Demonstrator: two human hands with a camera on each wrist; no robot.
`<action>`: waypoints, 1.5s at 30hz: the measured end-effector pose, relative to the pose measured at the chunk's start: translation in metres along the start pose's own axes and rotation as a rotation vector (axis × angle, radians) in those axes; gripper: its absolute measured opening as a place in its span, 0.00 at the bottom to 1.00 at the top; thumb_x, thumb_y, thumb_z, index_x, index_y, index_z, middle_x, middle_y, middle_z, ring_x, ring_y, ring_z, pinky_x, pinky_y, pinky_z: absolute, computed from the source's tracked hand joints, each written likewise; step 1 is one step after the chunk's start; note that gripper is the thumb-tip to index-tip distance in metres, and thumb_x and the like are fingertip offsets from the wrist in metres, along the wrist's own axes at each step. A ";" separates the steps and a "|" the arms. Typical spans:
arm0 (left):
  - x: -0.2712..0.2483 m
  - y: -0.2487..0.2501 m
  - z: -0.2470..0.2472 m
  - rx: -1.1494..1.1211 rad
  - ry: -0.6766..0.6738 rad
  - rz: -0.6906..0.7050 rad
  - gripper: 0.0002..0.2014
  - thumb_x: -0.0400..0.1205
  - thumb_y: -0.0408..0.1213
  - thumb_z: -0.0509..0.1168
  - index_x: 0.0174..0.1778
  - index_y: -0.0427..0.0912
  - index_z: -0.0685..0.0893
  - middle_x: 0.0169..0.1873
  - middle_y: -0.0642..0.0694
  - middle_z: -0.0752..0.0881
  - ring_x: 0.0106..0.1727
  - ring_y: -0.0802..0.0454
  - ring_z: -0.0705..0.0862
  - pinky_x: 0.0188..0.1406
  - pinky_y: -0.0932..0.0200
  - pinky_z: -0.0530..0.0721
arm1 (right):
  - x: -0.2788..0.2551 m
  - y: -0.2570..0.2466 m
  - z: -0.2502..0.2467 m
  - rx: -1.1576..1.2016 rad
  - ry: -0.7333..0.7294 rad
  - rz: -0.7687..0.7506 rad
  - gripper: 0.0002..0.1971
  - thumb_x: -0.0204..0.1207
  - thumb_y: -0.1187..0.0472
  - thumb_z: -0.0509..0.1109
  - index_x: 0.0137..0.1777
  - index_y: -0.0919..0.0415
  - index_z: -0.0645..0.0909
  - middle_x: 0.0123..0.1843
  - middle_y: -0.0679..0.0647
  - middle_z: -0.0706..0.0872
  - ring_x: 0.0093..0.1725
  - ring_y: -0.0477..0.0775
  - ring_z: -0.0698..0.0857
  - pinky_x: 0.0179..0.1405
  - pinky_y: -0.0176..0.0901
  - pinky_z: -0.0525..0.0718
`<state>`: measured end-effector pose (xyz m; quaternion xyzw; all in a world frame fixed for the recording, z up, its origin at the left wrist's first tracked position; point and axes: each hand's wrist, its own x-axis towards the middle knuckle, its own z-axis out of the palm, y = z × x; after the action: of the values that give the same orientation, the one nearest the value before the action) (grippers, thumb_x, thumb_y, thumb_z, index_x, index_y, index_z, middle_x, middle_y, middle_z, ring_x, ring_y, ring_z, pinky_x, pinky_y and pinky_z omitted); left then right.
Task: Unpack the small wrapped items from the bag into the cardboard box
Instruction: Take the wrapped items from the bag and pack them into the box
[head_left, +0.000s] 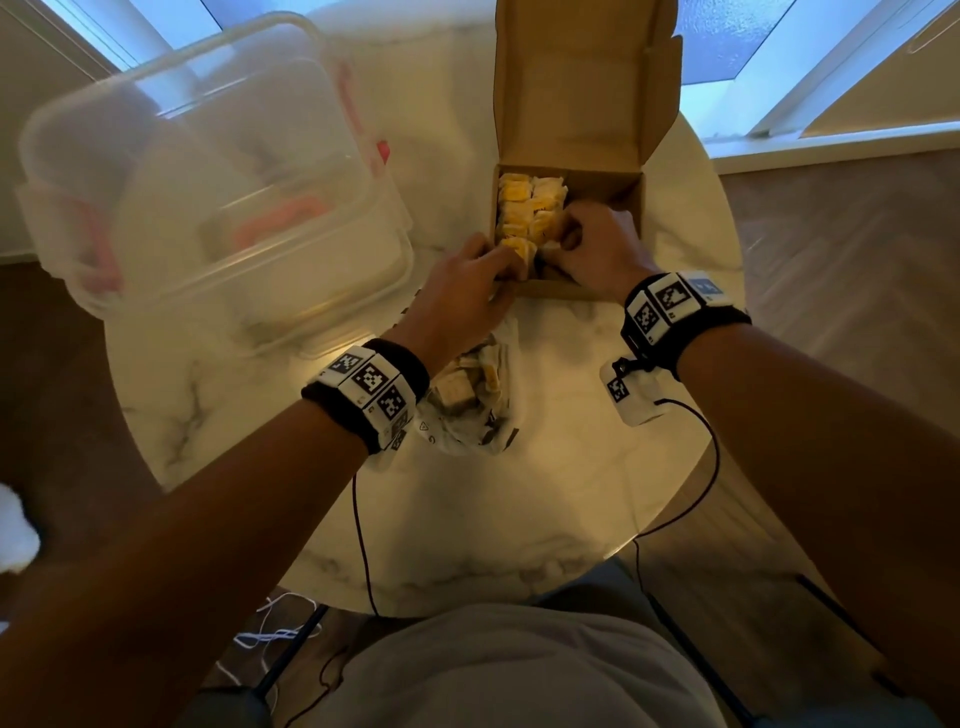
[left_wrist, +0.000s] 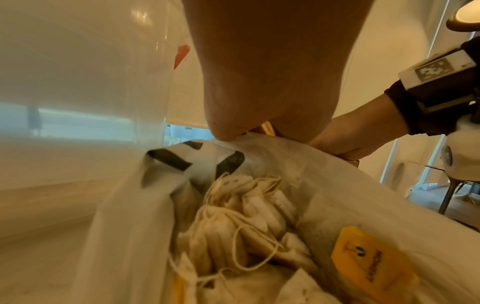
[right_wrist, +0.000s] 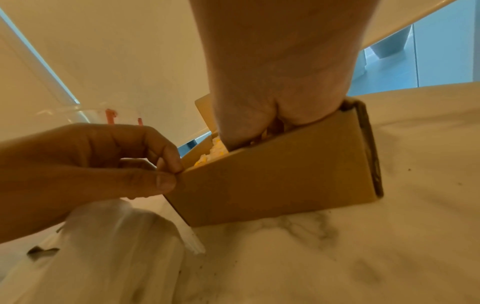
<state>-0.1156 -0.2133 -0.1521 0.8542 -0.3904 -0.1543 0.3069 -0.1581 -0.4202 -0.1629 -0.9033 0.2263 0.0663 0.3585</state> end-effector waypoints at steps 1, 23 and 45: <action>0.000 0.000 0.000 0.001 0.000 -0.002 0.09 0.81 0.36 0.68 0.56 0.46 0.86 0.50 0.44 0.79 0.44 0.47 0.83 0.46 0.47 0.86 | 0.000 0.000 0.001 -0.008 -0.001 -0.002 0.09 0.72 0.54 0.79 0.48 0.57 0.86 0.42 0.53 0.90 0.44 0.53 0.88 0.50 0.51 0.89; -0.104 0.000 -0.033 0.056 -0.045 -0.005 0.07 0.81 0.38 0.71 0.54 0.45 0.85 0.51 0.49 0.83 0.49 0.49 0.82 0.49 0.51 0.84 | -0.099 -0.047 0.004 0.084 -0.019 -0.270 0.03 0.76 0.64 0.72 0.46 0.58 0.87 0.45 0.48 0.89 0.45 0.43 0.85 0.42 0.22 0.78; -0.136 -0.003 -0.023 0.005 -0.023 -0.070 0.09 0.81 0.38 0.70 0.55 0.45 0.90 0.50 0.47 0.89 0.52 0.48 0.85 0.54 0.53 0.84 | -0.169 -0.046 0.060 0.027 -0.218 -0.119 0.11 0.73 0.51 0.78 0.52 0.50 0.82 0.49 0.51 0.86 0.48 0.52 0.84 0.45 0.46 0.83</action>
<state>-0.1901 -0.0988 -0.1332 0.8663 -0.3643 -0.1737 0.2945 -0.2851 -0.2892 -0.1309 -0.8977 0.1328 0.1396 0.3962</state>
